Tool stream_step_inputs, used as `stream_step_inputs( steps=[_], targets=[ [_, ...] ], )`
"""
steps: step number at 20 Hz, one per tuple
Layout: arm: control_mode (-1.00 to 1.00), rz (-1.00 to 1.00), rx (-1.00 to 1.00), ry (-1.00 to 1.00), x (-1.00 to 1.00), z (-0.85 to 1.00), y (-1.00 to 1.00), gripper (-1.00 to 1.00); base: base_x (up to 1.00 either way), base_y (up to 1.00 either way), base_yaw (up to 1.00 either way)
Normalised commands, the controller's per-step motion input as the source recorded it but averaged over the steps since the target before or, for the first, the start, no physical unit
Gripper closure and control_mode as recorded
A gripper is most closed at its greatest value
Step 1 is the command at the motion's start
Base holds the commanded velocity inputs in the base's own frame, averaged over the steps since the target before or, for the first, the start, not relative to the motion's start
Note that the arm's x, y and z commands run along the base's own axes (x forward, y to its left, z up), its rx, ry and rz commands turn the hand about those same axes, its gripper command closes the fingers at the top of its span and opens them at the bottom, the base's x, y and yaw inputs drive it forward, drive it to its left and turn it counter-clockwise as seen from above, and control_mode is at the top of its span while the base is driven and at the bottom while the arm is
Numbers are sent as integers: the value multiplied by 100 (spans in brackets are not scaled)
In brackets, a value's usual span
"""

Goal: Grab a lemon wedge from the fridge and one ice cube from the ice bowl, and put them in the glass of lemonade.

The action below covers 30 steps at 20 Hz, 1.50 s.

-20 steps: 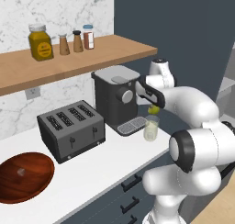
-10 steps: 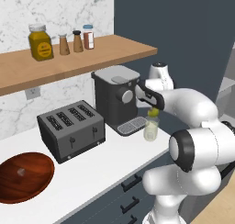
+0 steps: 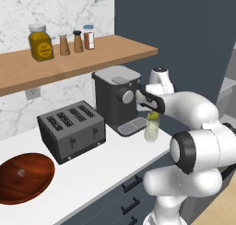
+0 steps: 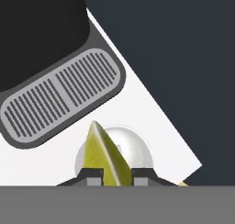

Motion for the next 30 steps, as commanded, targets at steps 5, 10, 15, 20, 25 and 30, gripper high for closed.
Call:
stream_step_inputs(
  steps=[5,10,15,20,25,30],
  targets=[
    [-100,0,0,0,0,0,0,-100,0,0,0],
    [-100,0,0,0,0,0,0,-100,0,0,0],
    [-100,0,0,-2,-2,0,0,-100,0,0,0],
    [-100,0,6,-4,-6,23,-2,-100,0,0,0],
    [-100,0,5,-6,0,16,-3,-100,0,0,0],
    [-100,0,6,-4,-14,18,-1,-100,0,0,0]
  ],
)
